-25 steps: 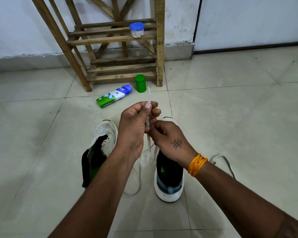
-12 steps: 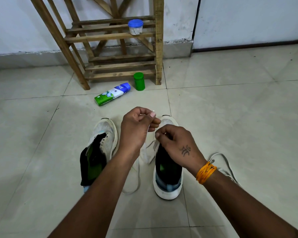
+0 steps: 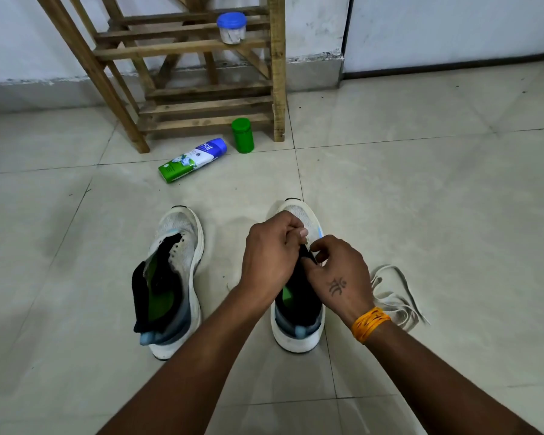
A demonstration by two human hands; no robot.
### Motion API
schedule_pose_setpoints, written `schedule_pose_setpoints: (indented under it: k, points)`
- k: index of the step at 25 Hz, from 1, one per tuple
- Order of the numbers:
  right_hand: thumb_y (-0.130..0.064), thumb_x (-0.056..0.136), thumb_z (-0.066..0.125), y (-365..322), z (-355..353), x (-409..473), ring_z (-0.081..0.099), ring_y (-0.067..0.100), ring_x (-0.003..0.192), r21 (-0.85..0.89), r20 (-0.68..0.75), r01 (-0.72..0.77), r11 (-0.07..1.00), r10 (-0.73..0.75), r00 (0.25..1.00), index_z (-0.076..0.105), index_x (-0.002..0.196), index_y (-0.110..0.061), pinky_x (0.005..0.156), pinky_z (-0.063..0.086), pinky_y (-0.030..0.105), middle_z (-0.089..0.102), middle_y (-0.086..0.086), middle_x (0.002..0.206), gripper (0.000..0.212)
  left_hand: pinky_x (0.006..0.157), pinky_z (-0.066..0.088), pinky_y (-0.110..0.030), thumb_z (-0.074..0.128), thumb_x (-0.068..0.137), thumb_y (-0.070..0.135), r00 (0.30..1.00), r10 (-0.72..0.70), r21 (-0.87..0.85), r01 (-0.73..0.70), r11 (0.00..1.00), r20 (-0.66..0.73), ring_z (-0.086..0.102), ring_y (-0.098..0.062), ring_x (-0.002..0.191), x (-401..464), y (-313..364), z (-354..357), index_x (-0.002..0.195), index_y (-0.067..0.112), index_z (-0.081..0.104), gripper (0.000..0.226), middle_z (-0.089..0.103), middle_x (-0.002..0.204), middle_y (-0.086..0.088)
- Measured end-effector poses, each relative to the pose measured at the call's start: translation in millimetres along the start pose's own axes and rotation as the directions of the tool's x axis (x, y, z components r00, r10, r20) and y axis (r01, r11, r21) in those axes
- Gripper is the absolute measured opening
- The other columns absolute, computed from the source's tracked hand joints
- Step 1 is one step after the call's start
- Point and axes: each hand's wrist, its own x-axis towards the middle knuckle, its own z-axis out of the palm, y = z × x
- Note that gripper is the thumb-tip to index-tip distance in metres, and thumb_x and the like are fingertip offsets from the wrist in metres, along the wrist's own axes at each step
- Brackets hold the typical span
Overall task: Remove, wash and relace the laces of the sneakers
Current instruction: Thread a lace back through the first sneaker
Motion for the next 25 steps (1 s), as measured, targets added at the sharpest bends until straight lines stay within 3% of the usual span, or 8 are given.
schedule_pose_setpoints:
  k: [4, 8, 11, 13, 16, 20, 25]
  points:
    - [-0.034, 0.094, 0.07, -9, -10, -2, 0.063, 0.007, 0.079, 0.31, -0.152, 0.149, 0.939, -0.106, 0.983, 0.068, 0.111, -0.03, 0.069, 0.05, 0.023, 0.068, -0.012, 0.093, 0.019, 0.071, 0.058, -0.038, 0.07, 0.092, 0.015, 0.999, 0.03, 0.011, -0.031, 0.999, 0.044, 0.069, -0.011, 0.069, 2, 1, -5, 0.083, 0.018, 0.069, 0.009, 0.073, 0.072, 0.007]
    - [-0.021, 0.097, 0.069, -8, -12, 5, 0.064, 0.009, 0.081, 0.342, -0.199, 0.267, 0.901, -0.208, 0.958, 0.072, 0.096, -0.024, 0.07, 0.047, 0.018, 0.072, -0.013, 0.09, 0.004, 0.071, 0.061, -0.037, 0.07, 0.094, 0.012, 0.987, -0.041, -0.147, 0.065, 0.987, 0.157, 0.071, -0.021, 0.071, 11, -2, -15, 0.084, 0.01, 0.07, 0.011, 0.075, 0.074, -0.001]
    - [-0.018, 0.096, 0.07, -5, -11, 10, 0.063, 0.01, 0.08, 0.339, -0.2, 0.267, 0.902, -0.208, 0.957, 0.068, 0.092, -0.021, 0.071, 0.048, 0.024, 0.07, -0.011, 0.088, 0.005, 0.071, 0.058, -0.029, 0.072, 0.093, 0.011, 0.973, -0.032, -0.181, 0.075, 0.981, 0.228, 0.07, -0.013, 0.072, 12, 1, -19, 0.086, 0.011, 0.073, 0.008, 0.075, 0.075, 0.0]
    - [-0.016, 0.095, 0.068, -2, -11, 13, 0.061, 0.011, 0.08, 0.292, -0.195, 0.304, 0.907, -0.255, 0.947, 0.065, 0.09, -0.019, 0.072, 0.05, 0.032, 0.067, -0.009, 0.088, 0.006, 0.072, 0.054, -0.024, 0.077, 0.089, 0.014, 0.975, 0.024, -0.076, -0.007, 0.997, 0.223, 0.068, -0.006, 0.073, 14, -1, -21, 0.084, 0.017, 0.074, 0.006, 0.074, 0.075, 0.005]
    - [-0.025, 0.091, 0.07, -1, -5, 5, 0.06, 0.01, 0.079, 0.219, -0.203, 0.238, 0.946, -0.194, 0.96, 0.064, 0.094, -0.022, 0.071, 0.05, 0.035, 0.064, -0.009, 0.092, 0.007, 0.072, 0.049, -0.03, 0.079, 0.082, 0.022, 0.978, 0.145, 0.256, -0.18, 0.95, 0.151, 0.058, -0.008, 0.083, 14, -5, -17, 0.082, 0.028, 0.074, 0.008, 0.067, 0.078, 0.011]
    - [-0.045, 0.087, 0.066, 4, 14, -7, 0.062, 0.017, 0.088, -0.04, -0.133, 0.063, 0.997, -0.068, 0.989, 0.064, 0.107, -0.023, 0.07, 0.048, 0.034, 0.062, -0.005, 0.099, 0.03, 0.068, 0.049, -0.033, 0.072, 0.082, 0.022, 0.99, 0.144, 0.418, -0.126, 0.9, -0.012, 0.054, -0.014, 0.094, -1, -6, -1, 0.084, 0.028, 0.073, 0.006, 0.061, 0.086, 0.01]
    - [-0.029, 0.093, 0.063, 14, 20, -3, 0.062, 0.02, 0.087, 0.051, -0.187, 0.065, 0.997, -0.055, 0.981, 0.067, 0.092, -0.019, 0.071, 0.045, 0.035, 0.066, -0.003, 0.089, 0.011, 0.068, 0.05, -0.033, 0.07, 0.083, 0.02, 0.994, 0.02, 0.393, 0.023, 0.919, -0.106, 0.05, -0.014, 0.1, -12, -22, 15, 0.08, 0.026, 0.073, 0.008, 0.054, 0.092, 0.008]
